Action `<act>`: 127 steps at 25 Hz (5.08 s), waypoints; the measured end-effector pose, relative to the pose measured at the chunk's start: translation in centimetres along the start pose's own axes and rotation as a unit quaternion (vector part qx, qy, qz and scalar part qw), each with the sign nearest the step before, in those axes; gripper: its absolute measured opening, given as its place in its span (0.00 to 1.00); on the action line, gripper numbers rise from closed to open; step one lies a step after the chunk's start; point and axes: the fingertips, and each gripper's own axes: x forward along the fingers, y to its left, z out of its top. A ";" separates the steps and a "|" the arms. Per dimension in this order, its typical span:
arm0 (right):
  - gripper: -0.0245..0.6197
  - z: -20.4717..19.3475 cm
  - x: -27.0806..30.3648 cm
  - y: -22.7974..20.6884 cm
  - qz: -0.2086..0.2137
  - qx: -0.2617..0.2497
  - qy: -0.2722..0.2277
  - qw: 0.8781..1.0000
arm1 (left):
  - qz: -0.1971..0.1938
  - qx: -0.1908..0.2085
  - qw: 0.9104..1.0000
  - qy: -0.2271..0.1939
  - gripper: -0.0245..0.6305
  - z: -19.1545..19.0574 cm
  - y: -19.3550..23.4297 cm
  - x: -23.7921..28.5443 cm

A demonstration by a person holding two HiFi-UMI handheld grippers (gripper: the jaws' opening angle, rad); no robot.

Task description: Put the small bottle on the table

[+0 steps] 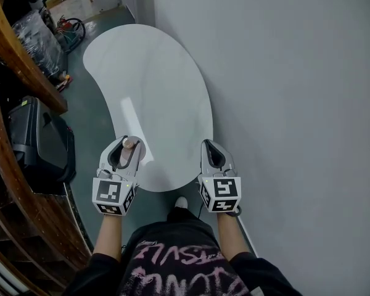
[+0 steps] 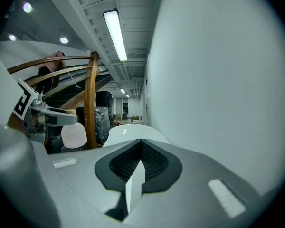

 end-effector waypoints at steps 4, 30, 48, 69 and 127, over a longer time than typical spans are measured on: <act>0.06 0.5 1.9 -1.3 0.013 -0.003 0.001 1.000 | 0.012 -0.001 1.000 -0.002 0.27 0.5 0.3 1.9; 0.06 1.7 6.0 -2.3 0.070 -0.014 0.005 0.997 | 0.048 -0.004 0.999 -0.004 0.27 2.1 0.8 4.6; 0.06 2.0 7.1 -0.5 0.052 -0.016 0.005 0.998 | 0.026 0.000 1.000 -0.008 0.27 1.4 2.9 5.1; 0.06 0.0 8.7 -0.1 0.057 -0.021 0.032 0.998 | 0.021 -0.020 1.000 0.006 0.27 -1.4 3.6 6.5; 0.07 -6.5 12.5 2.0 0.077 -0.002 0.116 0.990 | -0.014 -0.050 0.996 0.075 0.27 -8.9 3.1 10.4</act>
